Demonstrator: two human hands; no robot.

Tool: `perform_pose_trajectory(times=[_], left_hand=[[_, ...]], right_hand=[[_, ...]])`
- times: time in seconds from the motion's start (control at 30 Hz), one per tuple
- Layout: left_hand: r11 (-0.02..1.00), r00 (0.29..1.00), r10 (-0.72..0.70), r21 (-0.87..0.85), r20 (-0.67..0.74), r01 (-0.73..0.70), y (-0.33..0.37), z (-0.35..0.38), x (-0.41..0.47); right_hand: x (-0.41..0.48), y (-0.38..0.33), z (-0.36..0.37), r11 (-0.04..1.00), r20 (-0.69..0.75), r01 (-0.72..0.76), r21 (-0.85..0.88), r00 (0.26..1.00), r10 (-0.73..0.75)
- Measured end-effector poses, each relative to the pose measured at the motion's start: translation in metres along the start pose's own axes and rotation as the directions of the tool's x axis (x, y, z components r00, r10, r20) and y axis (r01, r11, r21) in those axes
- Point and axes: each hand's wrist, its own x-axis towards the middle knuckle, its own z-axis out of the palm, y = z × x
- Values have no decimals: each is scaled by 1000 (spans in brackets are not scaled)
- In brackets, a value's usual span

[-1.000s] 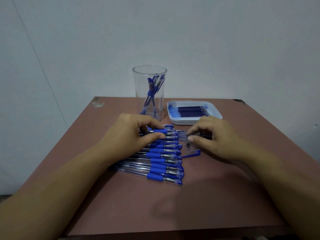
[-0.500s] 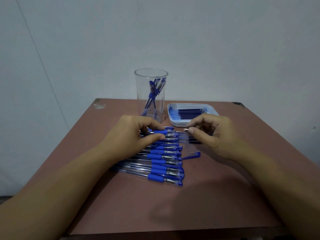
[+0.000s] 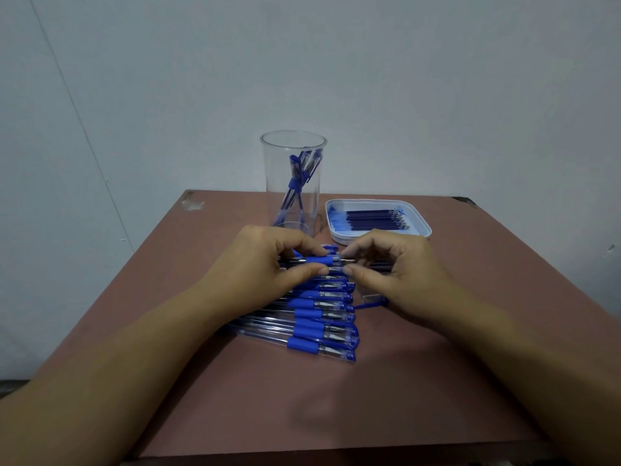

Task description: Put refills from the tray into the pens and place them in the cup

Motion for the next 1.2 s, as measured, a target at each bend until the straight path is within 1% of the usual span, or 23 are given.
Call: perform_pose_trajectory(times=[0.1, 0.2, 0.3, 0.43, 0.6, 0.77, 0.9, 1.07, 1.2], left_hand=[[1000, 1000, 5, 2, -9, -5, 0, 0, 0], [1000, 1000, 11, -3, -8, -11, 0, -1, 0], [1000, 1000, 23, -1, -17, -23, 0, 0, 0], [1000, 1000, 14, -11, -25, -15, 0, -1, -1], [1000, 1000, 9, -15, -23, -9, 0, -2, -1], [1000, 1000, 6, -8, -13, -6, 0, -1, 0], [1000, 1000, 12, -7, -16, -12, 1, -1, 0], [1000, 1000, 17, 2, -20, -17, 1, 0, 0], [999, 999, 32, 13, -21, -32, 2, 0, 1]], right_hand=[[1, 1, 2, 998, -18, 28, -50, 999, -29], [2, 0, 3, 986, -12, 77, -146, 997, -79], [1, -1, 1, 979, -19, 109, -170, 993, -114], [2, 1, 2, 951, -22, 166, -259, 984, -177], [0, 2, 1, 957, -13, 155, -247, 986, -163], [2, 4, 2, 928, -24, 206, -311, 974, -224], [1, 5, 0, 944, -6, 176, -279, 983, -186], [2, 3, 1, 923, -6, 208, -325, 975, -222], [0, 1, -1, 939, -18, 185, -290, 980, -199]])
